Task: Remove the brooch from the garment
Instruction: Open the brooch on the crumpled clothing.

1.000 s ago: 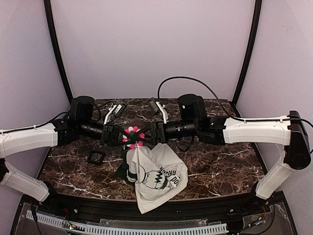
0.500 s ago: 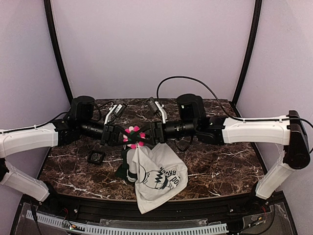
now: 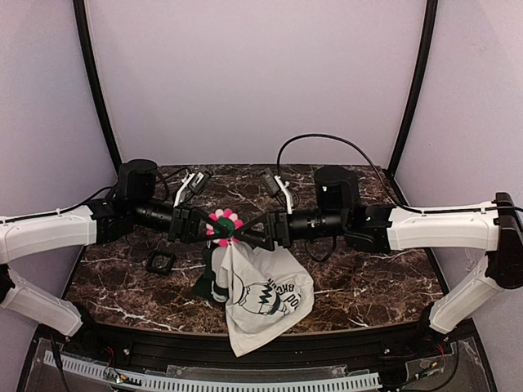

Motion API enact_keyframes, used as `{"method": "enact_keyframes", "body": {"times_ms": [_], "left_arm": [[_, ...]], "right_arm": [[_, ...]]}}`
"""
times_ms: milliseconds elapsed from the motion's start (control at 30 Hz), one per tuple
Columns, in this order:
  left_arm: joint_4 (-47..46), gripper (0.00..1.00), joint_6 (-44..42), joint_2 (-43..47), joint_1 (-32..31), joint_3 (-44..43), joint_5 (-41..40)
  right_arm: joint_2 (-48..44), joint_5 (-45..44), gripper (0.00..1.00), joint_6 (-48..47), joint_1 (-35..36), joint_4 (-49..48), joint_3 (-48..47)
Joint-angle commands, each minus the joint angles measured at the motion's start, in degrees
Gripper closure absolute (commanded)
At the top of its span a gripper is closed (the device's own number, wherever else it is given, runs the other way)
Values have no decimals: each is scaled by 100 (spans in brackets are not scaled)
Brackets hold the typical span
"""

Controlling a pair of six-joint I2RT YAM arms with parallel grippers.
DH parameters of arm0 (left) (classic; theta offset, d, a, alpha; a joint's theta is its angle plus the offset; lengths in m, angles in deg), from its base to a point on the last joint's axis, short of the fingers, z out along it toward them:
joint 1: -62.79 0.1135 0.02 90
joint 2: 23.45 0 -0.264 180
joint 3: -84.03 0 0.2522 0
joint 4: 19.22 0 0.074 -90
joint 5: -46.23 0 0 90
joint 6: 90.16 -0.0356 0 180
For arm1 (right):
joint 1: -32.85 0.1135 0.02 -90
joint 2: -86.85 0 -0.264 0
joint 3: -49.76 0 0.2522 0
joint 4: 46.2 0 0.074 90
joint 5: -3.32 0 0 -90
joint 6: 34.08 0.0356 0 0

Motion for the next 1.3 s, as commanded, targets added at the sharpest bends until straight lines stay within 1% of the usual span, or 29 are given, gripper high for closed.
{"method": "enact_keyframes", "body": {"times_ms": [0, 100, 233, 300, 333, 400, 467, 500, 533, 567, 600, 633, 667, 700, 767, 867, 1000, 1067, 1267], "left_arm": [[-283, 99, 60, 148, -12, -104, 143], [-329, 99, 102, 142, -11, -97, 189], [-352, 99, 134, 124, -12, -93, 239], [-355, 99, 139, 115, -13, -91, 257], [-357, 99, 143, 114, -13, -97, 264], [-332, 98, 131, 122, -13, -101, 251], [-271, 90, 96, 137, -13, -118, 211], [-179, 80, 32, 157, -13, -141, 181], [-93, 73, 1, 171, -9, -152, 128], [-64, 62, -55, 203, -6, -165, 100], [-29, 57, -69, 215, 0, -164, 57], [-19, 49, -90, 238, 7, -170, 43], [5, 45, -95, 242, 10, -171, 26], [16, 39, -112, 253, 12, -172, 14], [40, 35, -128, 269, 22, -171, -23], [97, 34, -168, 278, 26, -170, -126], [206, 41, -243, 287, 31, -175, -331], [303, 42, -315, 275, 29, -191, -453], [427, 42, -409, 298, 29, -202, -713]], "right_arm": [[188, 205, 31, 93, 49, -319, 8], [295, 221, 46, 101, 49, -378, -74], [385, 59, 79, 201, 49, -434, -126], [405, -91, 94, 262, 40, -411, -127], [402, -143, 99, 306, 31, -452, -105], [365, -203, 100, 406, 18, -595, -20], [312, -256, 100, 455, -6, -640, 41], [278, -302, 100, 463, -18, -590, 39], [256, -327, 100, 453, -40, -532, 34], [240, -334, 100, 446, -39, -491, 29], [224, -337, 100, 431, -47, -463, 28], [213, -343, 100, 421, -48, -449, 26], [202, -342, 100, 426, -57, -432, 27], [192, -346, 100, 416, -57, -422, 27], [182, -355, 100, 416, -57, -413, 32], [182, -363, 100, 421, -57, -404, 25], [211, -358, 100, 402, -58, -339, -37], [232, -383, 100, 393, -58, -280, -75], [363, -467, 100, 380, -52, -33, -271]]}}
